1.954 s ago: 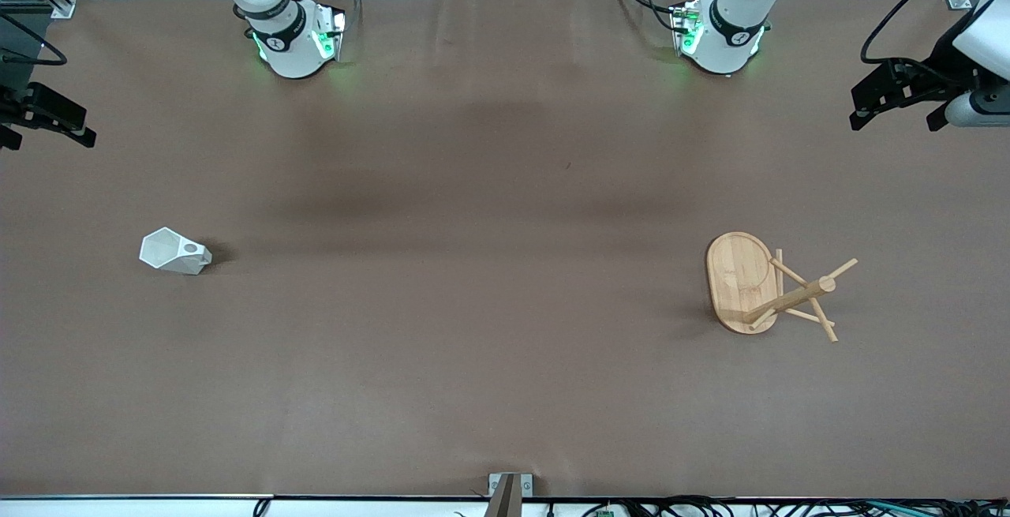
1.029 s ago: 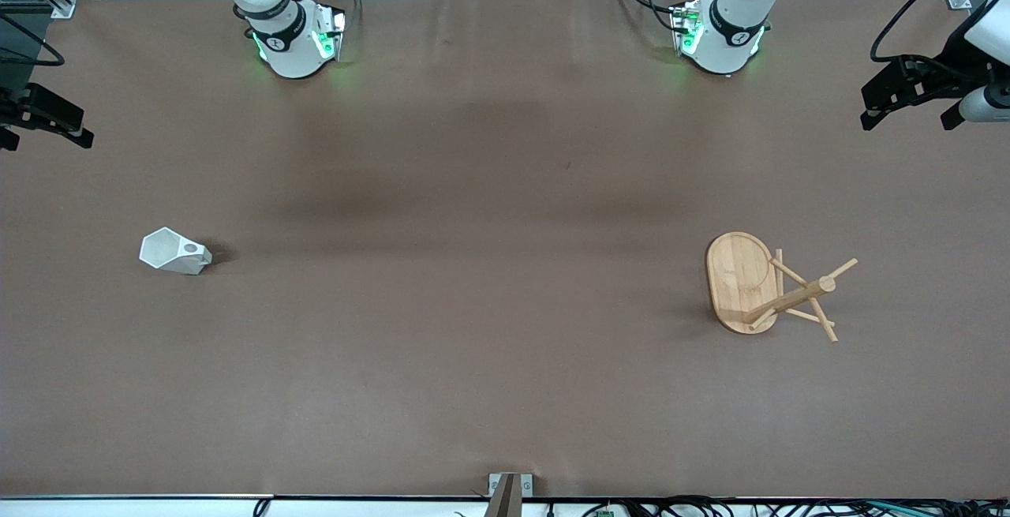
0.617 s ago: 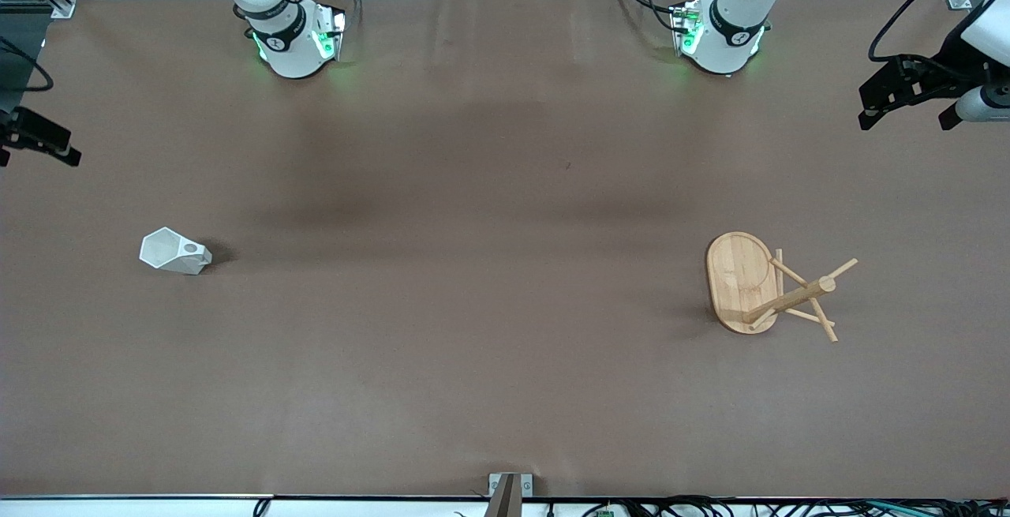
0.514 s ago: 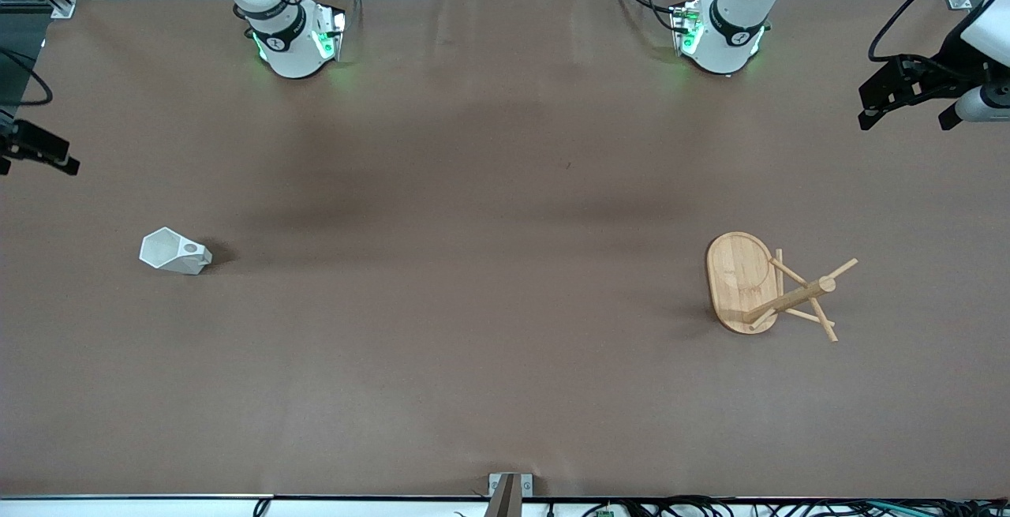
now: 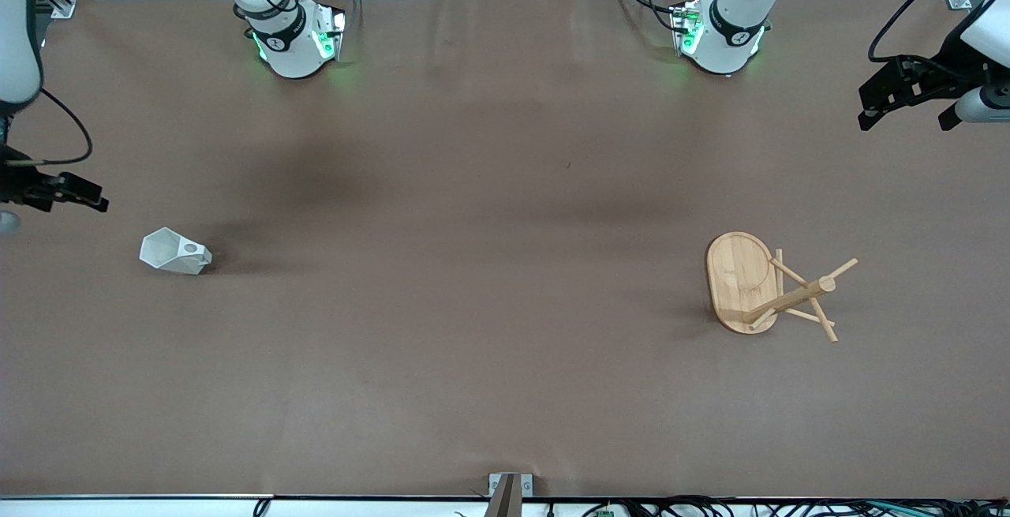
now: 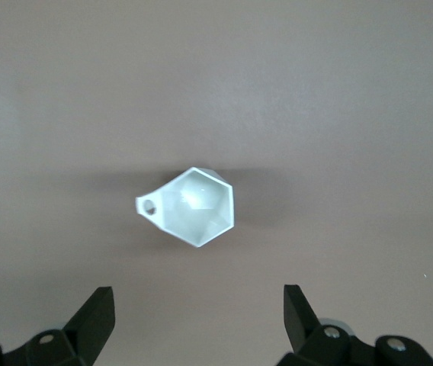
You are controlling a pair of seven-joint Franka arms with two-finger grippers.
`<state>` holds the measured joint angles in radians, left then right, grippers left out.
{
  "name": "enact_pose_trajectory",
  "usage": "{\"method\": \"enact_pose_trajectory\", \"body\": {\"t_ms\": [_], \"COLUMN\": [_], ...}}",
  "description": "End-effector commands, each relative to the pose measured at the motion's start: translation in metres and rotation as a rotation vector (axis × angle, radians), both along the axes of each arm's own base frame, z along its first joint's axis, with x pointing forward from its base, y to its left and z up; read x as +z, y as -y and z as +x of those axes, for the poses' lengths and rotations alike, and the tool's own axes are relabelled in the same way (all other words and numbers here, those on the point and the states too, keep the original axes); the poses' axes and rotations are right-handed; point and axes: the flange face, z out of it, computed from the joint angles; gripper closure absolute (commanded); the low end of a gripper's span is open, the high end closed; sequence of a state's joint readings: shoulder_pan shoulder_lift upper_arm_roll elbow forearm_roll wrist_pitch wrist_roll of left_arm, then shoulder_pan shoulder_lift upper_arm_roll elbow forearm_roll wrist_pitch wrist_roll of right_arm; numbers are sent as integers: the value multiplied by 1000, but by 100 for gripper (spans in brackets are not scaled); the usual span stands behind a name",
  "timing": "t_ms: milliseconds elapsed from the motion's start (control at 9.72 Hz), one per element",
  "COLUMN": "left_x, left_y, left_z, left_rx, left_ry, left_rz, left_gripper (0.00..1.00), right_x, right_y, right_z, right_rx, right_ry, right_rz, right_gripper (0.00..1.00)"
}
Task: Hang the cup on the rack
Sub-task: 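Reach the right gripper down and grasp the white cup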
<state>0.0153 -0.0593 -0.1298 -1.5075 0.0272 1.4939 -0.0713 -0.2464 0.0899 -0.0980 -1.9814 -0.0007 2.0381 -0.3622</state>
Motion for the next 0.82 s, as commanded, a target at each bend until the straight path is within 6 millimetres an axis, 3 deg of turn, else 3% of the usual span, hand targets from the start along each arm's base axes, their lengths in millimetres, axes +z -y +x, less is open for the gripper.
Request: {"method": "enact_pose_trajectory", "body": {"t_ms": [0,411,720], "left_x": [-14,-14,-16], "left_y": [0,1,8], "left_z": [5,5,6], "left_rx": [-11,-12,-20], "left_ry": [-33,-33,-36], "left_rz": [9,9,7], "left_gripper": [0,0,0], "right_x": [-53,-118,-145], "right_y": [20,23,27], "right_z": [-1,1,9], "right_rx": [60,77,102], "right_ry": [-11,-4,33], "right_rz": [16,55,38], "right_gripper": [3,5,7]}}
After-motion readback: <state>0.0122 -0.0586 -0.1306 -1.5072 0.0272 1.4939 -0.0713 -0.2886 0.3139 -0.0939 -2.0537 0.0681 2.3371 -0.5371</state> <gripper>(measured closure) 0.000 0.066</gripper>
